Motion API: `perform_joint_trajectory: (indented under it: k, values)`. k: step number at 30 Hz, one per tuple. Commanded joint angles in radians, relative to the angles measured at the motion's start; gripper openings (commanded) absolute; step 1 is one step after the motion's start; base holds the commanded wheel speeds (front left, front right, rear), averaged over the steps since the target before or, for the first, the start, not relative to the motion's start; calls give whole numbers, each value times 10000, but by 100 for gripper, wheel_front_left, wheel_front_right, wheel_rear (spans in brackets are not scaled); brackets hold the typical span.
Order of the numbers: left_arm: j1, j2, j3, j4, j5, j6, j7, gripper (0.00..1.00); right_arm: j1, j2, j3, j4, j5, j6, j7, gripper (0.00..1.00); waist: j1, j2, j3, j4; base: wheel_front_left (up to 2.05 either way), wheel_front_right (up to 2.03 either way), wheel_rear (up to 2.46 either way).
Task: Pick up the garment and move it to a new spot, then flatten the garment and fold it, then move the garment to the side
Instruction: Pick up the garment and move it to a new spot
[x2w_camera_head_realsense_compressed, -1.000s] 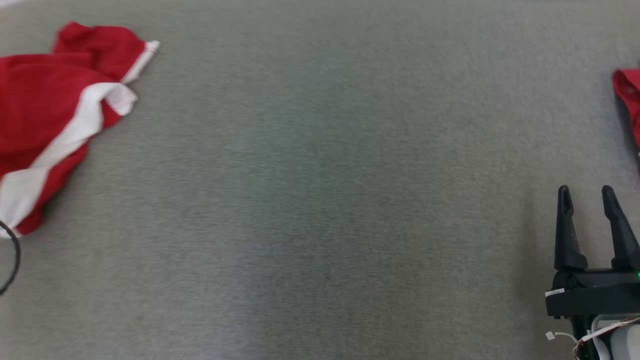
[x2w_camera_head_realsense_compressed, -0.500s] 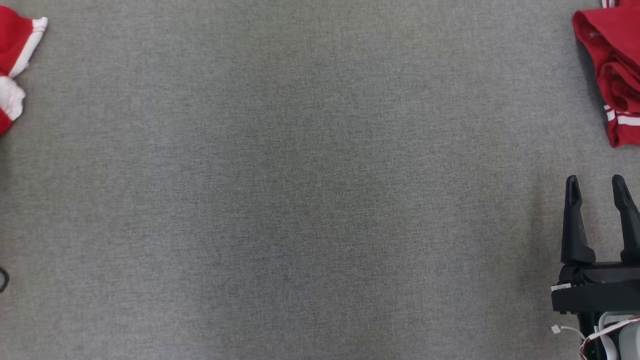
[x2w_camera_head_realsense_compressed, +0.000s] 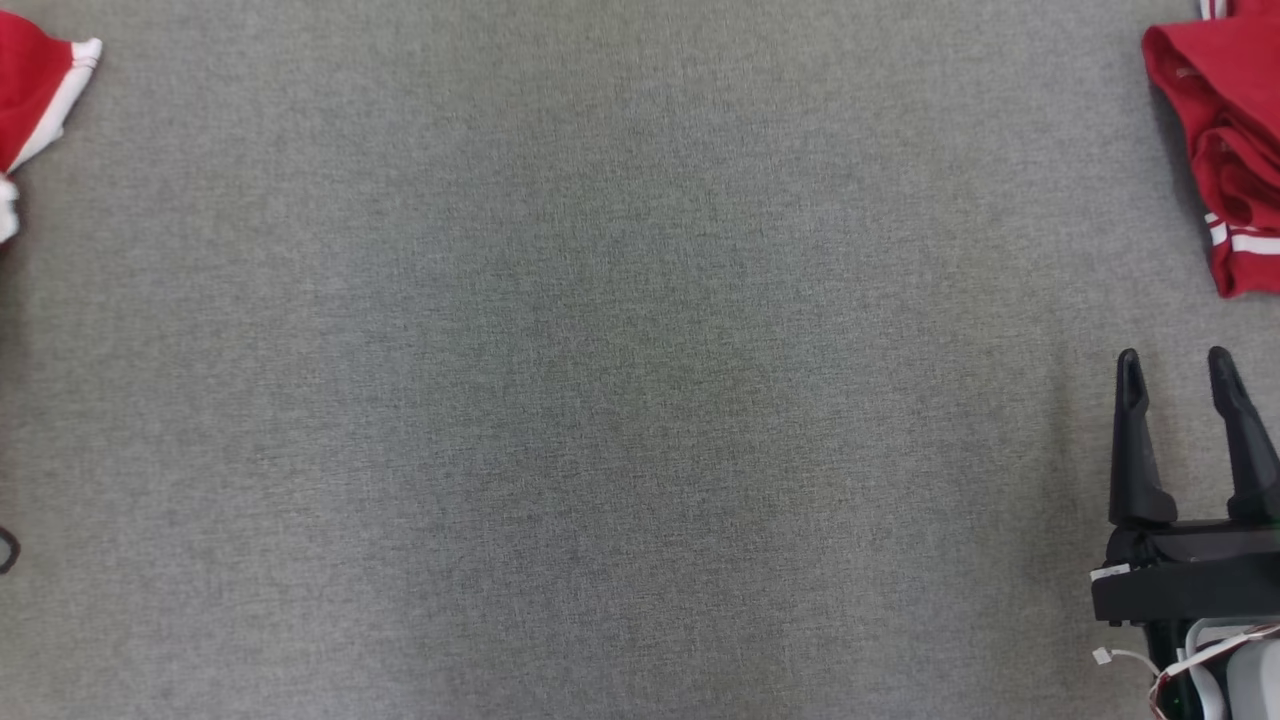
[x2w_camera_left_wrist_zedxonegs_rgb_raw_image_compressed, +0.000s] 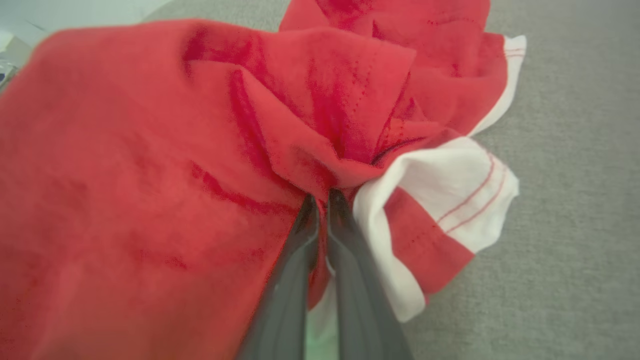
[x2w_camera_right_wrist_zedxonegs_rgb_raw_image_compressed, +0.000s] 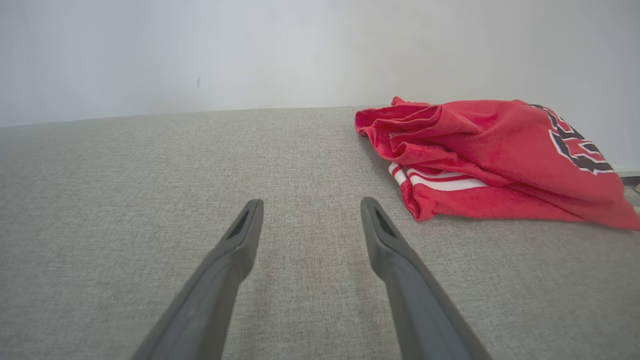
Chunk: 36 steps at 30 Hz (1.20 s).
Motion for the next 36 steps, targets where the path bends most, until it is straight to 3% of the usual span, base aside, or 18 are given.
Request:
perform_joint_trajectory:
  k: [1, 11, 16, 19, 25, 36]
  values:
    - [-145, 43, -129, -41, 49, 20, -324, 0, -71, -3, 37, 48, 43, -26, -35, 100, 0, 0, -108, 35, 0, 0, 0]
    - [-799, 305, -795, -680, -136, 21, -2426, 0, -74, 197, 401, 784, 314, -26, -324, 100, 0, 0, -1211, 199, 0, 0, 0]
    - [-1295, 274, -1018, -1252, 269, 56, -3759, 0, -26, 371, 609, 1297, 477, -27, -454, 100, 0, 0, -1992, 111, 0, 0, 0]
    - [-1481, 194, -1267, -1734, 638, 88, -4047, 0, 92, 527, 707, 1607, 566, -27, -536, 100, 0, 0, -2457, -68, 0, 0, 0]
    - [-1823, -329, -1737, -3500, 839, 203, -3635, 0, 357, 817, 776, 2212, 835, -27, -599, 100, 0, 0, -3389, -892, 0, 0, 0]
    - [-1646, -2237, -2402, -5962, 312, 846, -2559, 0, 722, 1058, 615, 2285, 1081, -27, -604, 100, 0, 0, -3958, -2396, 0, 0, 0]
